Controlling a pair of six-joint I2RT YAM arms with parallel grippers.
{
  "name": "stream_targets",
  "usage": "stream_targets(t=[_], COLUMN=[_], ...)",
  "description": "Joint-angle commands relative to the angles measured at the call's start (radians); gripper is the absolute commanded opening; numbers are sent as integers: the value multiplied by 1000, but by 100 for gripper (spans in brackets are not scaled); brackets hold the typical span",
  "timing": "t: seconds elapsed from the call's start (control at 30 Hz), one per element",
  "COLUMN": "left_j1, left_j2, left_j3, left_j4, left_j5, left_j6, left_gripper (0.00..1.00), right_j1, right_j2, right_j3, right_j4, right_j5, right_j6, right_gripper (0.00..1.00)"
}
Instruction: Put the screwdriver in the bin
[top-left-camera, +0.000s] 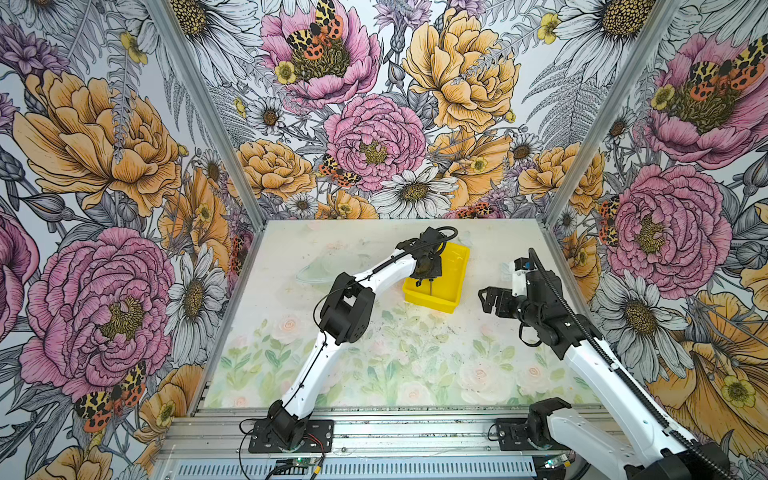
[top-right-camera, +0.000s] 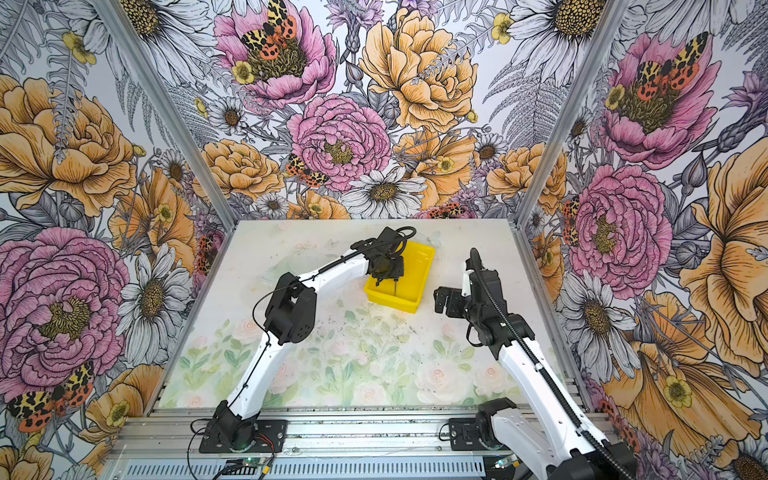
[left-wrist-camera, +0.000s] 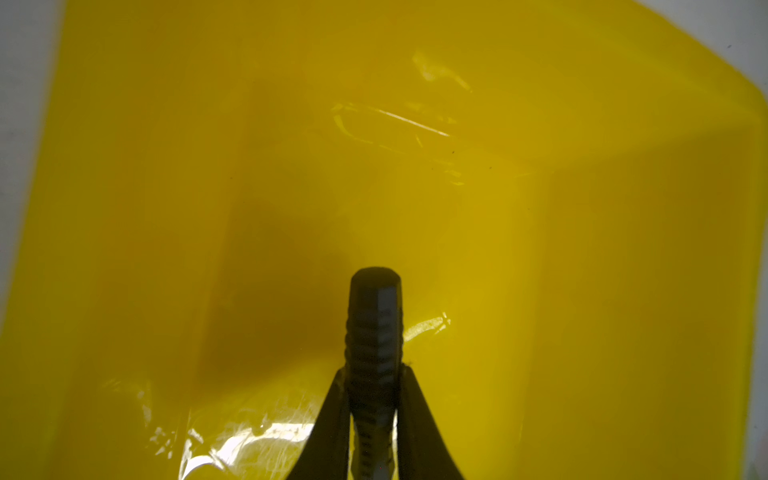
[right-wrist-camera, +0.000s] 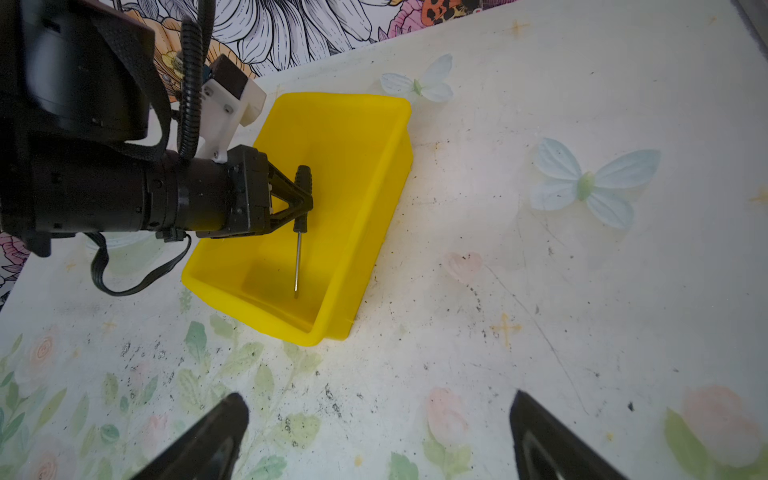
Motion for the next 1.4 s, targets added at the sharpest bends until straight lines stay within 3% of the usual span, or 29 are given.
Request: stream_targets(t=[0.0,0.37,0.5,0.63,0.7,0.8,0.9,1.1,1.37], left_j1=[-11,-15,-15,-23,-24,-29,-46,-78,-93], left_j2=[15,-14,-36,-83,-121,-183,-261,-468,-790], left_j3=[19,12,21,-2,-31,-93,-160,-365,-729], left_j4=[9,9,7,8,8,7,8,10,66], left_j5=[-37,-40,-36,-48,-59,-66,-92,-145,-215], left_j6=[-4,18,19,34,37,41,73,119,128], left_gripper=[25,34,49,57,68,82,89,97,99], right_j1=[7,7,8,6,7,7,8,6,4], right_j2=[-24,-41,-53,-78,-92,-136,-200,-277,-239], right_j3=[-10,-19,-23,-42,-51,-72,-102,-152,-148], right_j4=[20,20,27,49,56,53,53,53,56], right_j5=[15,23,45,89,108,161,204,208,233], right_j6=[11,13,28,32,33,41,43,18,65], right_gripper=[100,99,99,100,100,99,100,99,99])
